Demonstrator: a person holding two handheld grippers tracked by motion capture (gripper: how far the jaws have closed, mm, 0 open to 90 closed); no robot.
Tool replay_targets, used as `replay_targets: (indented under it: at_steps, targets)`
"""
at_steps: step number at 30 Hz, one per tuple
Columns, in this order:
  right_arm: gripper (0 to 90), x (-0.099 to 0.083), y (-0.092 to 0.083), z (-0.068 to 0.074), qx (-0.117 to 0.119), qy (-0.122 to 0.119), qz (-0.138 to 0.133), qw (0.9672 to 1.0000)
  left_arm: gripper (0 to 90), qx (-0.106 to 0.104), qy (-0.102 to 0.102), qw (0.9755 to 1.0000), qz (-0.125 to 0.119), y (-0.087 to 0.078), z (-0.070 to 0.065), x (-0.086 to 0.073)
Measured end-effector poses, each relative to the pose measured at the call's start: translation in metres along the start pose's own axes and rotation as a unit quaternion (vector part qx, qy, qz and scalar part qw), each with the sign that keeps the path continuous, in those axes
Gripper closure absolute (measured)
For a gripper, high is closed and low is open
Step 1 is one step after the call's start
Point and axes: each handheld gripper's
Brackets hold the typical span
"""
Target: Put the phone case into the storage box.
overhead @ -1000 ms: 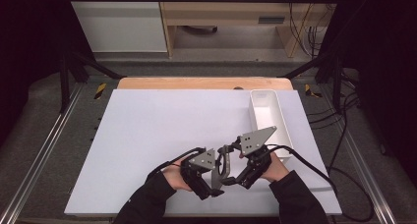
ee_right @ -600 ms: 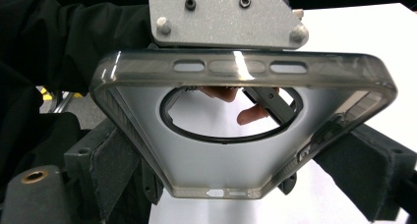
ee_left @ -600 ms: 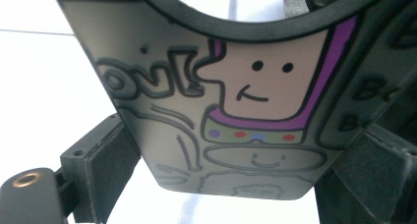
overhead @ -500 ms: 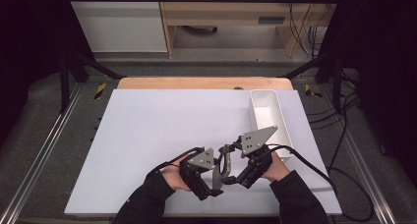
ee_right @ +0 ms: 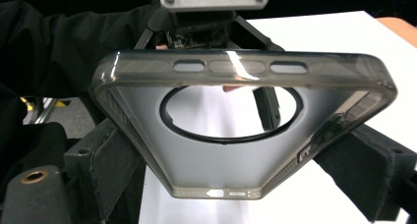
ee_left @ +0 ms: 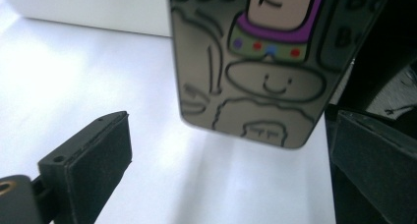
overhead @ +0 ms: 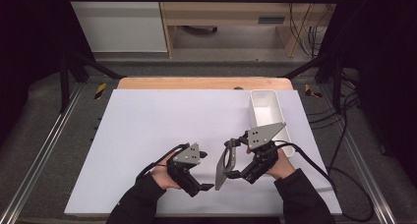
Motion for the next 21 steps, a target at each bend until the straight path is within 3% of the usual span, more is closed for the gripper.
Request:
replay_targets:
  at_steps: [6,9,15,21]
  targets:
    - [12.5,0.002,-0.006,-0.001,-0.023,0.003,-0.002,0.9997,1.1,0.039,-0.024,0.9987,-0.023,-0.015,0.002,-0.011]
    - [12.5,0.003,-0.010,-0.001,-0.029,0.004,-0.003,0.9996,0.9,0.060,-0.038,0.9967,-0.040,-0.024,0.002,-0.018]
    - [12.5,0.005,-0.015,-0.002,-0.046,0.011,-0.005,0.9989,0.9,0.101,-0.070,0.9903,-0.066,-0.042,0.003,-0.035]
    - [12.5,0.006,-0.021,-0.003,-0.071,0.023,-0.009,0.9972,0.9,0.145,-0.098,0.9806,-0.088,-0.058,0.003,-0.054]
Point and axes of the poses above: each handheld gripper's, and its own axes: y roughly forward along the jaws, x roughly out of its top, z roughly to its left, and after that the axes turned 3 degrees about -x, right-handed
